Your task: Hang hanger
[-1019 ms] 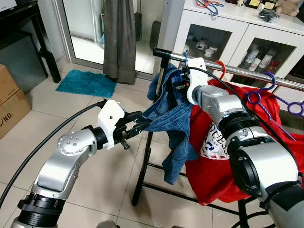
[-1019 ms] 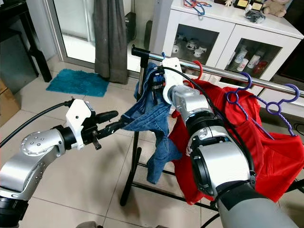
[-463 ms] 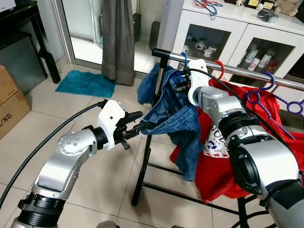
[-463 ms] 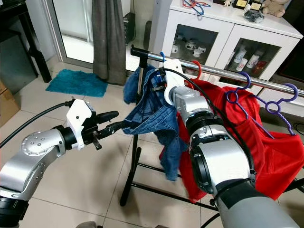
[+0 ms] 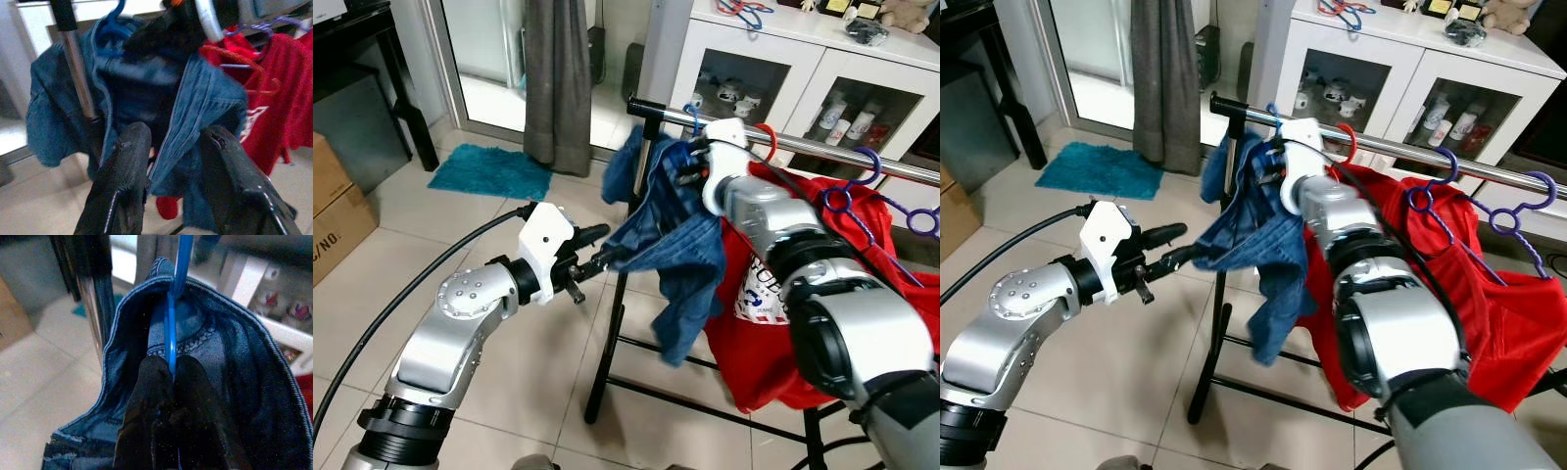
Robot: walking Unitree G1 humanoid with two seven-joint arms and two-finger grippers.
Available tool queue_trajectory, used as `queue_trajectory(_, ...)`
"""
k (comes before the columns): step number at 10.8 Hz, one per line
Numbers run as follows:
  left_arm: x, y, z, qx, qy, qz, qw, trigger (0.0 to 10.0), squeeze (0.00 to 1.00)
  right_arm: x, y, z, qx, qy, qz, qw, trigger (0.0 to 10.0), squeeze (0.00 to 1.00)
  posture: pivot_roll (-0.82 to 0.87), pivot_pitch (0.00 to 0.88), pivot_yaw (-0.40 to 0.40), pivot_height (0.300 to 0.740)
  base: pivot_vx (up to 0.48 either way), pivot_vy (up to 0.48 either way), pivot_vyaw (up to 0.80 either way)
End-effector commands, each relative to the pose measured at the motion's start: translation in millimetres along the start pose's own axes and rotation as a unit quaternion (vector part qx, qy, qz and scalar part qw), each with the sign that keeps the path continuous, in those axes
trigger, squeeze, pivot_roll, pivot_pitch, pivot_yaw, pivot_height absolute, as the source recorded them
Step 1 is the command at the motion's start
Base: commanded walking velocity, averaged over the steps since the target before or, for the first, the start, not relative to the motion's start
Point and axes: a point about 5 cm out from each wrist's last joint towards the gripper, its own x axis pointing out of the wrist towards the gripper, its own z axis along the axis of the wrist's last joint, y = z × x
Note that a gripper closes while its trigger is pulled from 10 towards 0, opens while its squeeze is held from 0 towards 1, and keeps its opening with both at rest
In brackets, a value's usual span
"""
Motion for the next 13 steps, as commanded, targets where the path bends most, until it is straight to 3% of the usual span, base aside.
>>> queue_trajectory(1, 2.0, 2.2, -2, 0.005, 0.009, 0.015, 1.000, 10.0, 0.00, -6.6, -11.7, 19, 0.007, -0.050, -0.001, 0.999, 0.0, 0.00, 0.12, 0.000, -0.123, 0.740, 0.000, 0.000, 0.00)
queue_trajectory(3, 2.1, 1.1, -5, 0.000, 0.000, 0.034, 0.999, 10.0, 0.00, -17.0, -20.4, 14, 0.015, -0.064, 0.022, 0.998, 0.0, 0.00, 0.12, 0.000, -0.121, 0.740, 0.000, 0.000, 0.00)
queue_trajectory(6, 5.1, -2.5, -6, -0.017, -0.019, 0.062, 0.998, 10.0, 0.00, -39.9, -21.1, -2, 0.009, -0.073, 0.047, 0.996, 0.0, 0.00, 0.10, 0.000, -0.121, 0.740, 0.000, 0.000, 0.00)
queue_trajectory(10, 4.3, -7.1, -12, -0.027, -0.015, 0.070, 0.997, 10.0, 0.00, -70.5, -16.4, -32, -0.003, -0.070, 0.031, 0.997, 0.0, 0.00, 0.10, 0.000, -0.129, 0.740, 0.000, 0.000, 0.00)
queue_trajectory(13, 3.4, -8.8, -13, -0.029, -0.012, 0.068, 0.997, 10.0, 0.00, -82.6, -16.5, -42, -0.002, -0.061, 0.021, 0.998, 0.0, 0.00, 0.10, 0.000, -0.128, 0.740, -0.090, 0.000, 0.00)
